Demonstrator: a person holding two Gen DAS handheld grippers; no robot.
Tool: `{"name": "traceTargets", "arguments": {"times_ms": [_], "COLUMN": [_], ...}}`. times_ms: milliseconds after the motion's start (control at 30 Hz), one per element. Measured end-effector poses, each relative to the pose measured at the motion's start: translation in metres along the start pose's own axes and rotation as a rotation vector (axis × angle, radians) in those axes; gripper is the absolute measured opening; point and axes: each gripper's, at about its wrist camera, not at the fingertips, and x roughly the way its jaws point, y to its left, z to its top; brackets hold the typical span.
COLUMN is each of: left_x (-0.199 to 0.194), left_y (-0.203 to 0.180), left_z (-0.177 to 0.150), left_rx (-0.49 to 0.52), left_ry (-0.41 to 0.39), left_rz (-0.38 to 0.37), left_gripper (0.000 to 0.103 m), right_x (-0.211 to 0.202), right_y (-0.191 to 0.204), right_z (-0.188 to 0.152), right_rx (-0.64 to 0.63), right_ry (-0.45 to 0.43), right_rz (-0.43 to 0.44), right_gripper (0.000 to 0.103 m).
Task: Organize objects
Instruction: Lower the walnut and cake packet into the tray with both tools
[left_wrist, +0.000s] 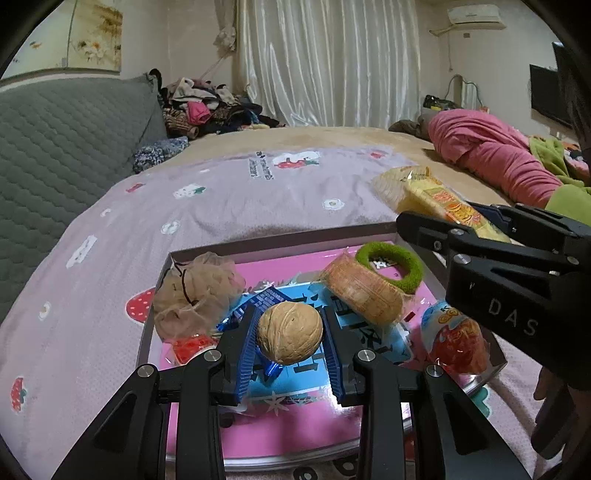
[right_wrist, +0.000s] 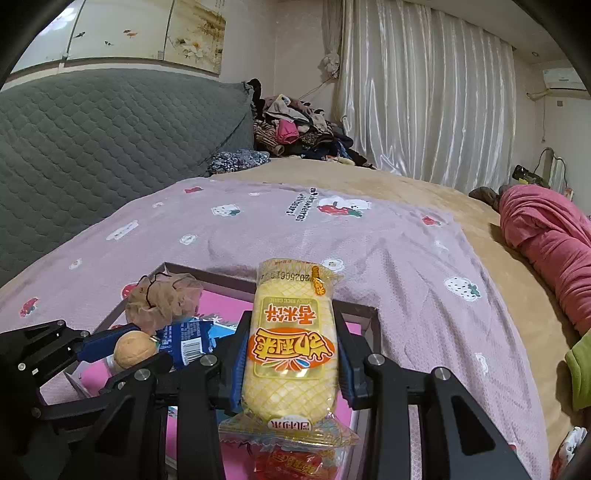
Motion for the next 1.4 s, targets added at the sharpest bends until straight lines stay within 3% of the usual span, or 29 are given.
{"name": "traceTargets", "arguments": {"times_ms": [900, 1400], "left_x": [0.039, 0.055], "left_y": [-0.016, -0.016], "left_z": [-0.016, -0.025], "left_rx": [0.014, 0.006], "left_ry": [0.145, 0.209], "left_rz": [-0.074, -0.104], "left_gripper": [0.034, 0.034], "right_x": [0.046, 0.074], "right_y": [-0.015, -0.014], "right_z": [-0.016, -0.030], "right_rx": [0.032, 0.013], "right_ry": [0.113, 0.227], "right_rz": [-0.024, -0.036], "right_gripper": [0.039, 0.044]}}
